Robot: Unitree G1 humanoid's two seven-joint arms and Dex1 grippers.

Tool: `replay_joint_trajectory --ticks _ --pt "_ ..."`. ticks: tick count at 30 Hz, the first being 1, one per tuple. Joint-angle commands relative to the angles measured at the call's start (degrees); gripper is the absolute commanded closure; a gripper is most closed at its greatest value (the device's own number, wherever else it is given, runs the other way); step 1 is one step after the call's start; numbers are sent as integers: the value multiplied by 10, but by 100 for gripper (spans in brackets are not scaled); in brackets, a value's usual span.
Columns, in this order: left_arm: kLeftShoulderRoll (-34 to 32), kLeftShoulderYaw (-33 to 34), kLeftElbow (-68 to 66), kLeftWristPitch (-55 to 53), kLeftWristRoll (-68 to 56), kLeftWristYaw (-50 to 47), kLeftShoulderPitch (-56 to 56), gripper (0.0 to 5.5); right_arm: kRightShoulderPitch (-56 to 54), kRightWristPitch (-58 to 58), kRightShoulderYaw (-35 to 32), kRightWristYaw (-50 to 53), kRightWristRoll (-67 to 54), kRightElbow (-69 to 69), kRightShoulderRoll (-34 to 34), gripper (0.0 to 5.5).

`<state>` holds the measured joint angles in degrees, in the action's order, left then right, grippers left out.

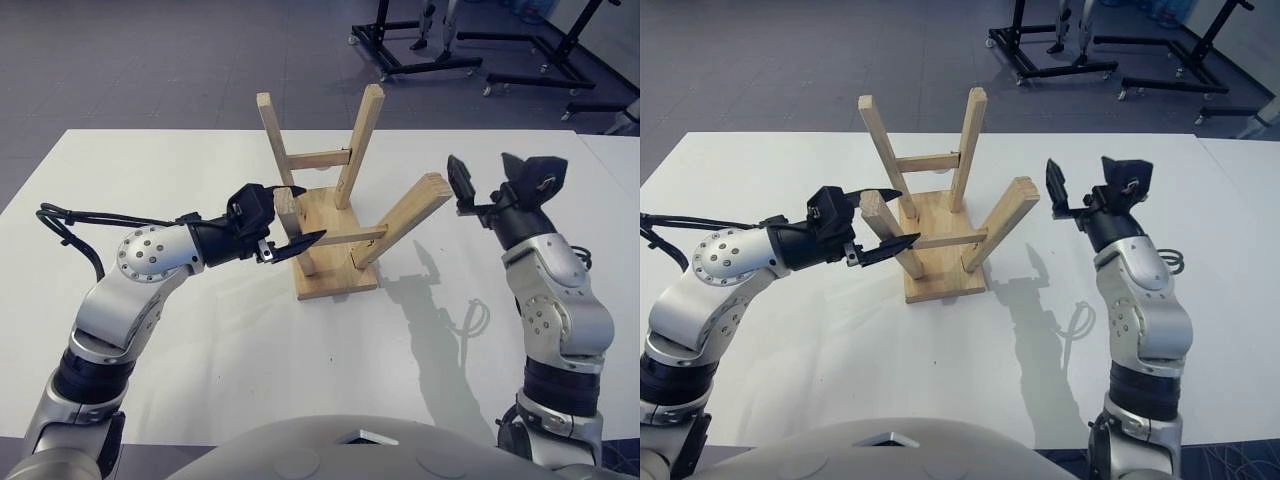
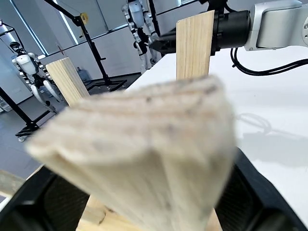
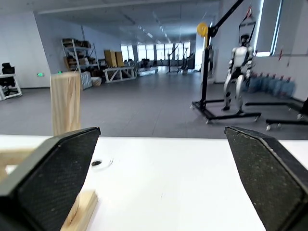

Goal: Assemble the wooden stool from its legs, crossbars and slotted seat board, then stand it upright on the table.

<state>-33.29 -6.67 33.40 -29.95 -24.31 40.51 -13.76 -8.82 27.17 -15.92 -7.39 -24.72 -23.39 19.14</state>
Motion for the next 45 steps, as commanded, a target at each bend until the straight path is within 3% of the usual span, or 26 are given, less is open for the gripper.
replay_joint_trajectory --ticks 1,10,14,18,21,26,32,35,45 --pt "19 22 26 -18 -52 -2 -25 202 -7 -14 8 7 13 3 -14 71" --pt "-13 73 26 -51 -107 1 -61 202 71 -69 104 -27 87 8 -34 71" --pt "-28 130 14 -64 -145 -6 -91 202 104 -65 152 -70 67 -49 -39 71" --pt "-59 207 -13 -75 -183 -10 -105 202 150 -38 205 -140 37 -126 -3 71" --pt "-77 227 -22 -76 -188 -13 -113 202 170 -9 236 -178 34 -166 39 71" --pt "-81 232 6 -76 -187 -30 -87 202 160 19 198 -204 -6 -183 67 71" --pt "-89 283 43 -86 -222 -55 -35 202 135 -23 63 -200 23 -24 115 71" --pt "-87 300 61 -90 -260 -57 -14 202 72 -59 41 -193 45 71 120 71" --pt "-5 135 71 -64 -197 -98 108 202 -242 -245 89 -203 128 459 71 71"
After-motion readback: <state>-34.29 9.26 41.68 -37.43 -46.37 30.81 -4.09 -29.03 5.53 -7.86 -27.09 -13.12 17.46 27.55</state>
